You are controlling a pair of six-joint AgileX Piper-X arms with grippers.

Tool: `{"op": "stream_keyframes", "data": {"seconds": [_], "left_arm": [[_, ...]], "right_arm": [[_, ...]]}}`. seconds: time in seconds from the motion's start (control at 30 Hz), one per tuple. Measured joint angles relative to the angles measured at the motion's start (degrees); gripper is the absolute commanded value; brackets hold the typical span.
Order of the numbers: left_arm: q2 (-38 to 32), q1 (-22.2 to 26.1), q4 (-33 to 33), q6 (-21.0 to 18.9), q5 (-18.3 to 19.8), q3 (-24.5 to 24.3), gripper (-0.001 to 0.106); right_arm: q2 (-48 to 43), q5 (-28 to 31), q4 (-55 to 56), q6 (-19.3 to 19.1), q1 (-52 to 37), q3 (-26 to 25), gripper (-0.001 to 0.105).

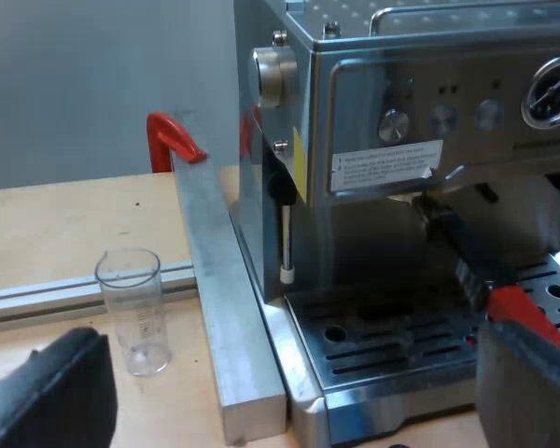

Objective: Remove mug from coffee machine

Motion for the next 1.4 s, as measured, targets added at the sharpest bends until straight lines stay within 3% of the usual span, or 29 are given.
{"op": "stream_keyframes", "data": {"seconds": [0.27,0.53,0.93,1.4], "left_arm": [[0.00,0.13,0.43,1.14,-2.04,1.16,0.080],[0.00,0.13,-6.41,1.14,-2.59,8.37,0.080],[0.11,0.13,-6.26,1.14,-2.75,16.22,0.080],[0.11,0.13,-5.59,1.14,-2.75,17.07,0.080]], "right_arm": [[-2.53,-3.43,0.13,1.44,0.00,1.33,0.051],[-2.53,-4.36,-4.04,1.92,0.00,6.79,0.051],[-2.53,-4.36,-3.49,1.92,0.00,13.27,0.051],[-2.53,-4.36,-3.31,1.92,0.00,14.14,0.051]]}}
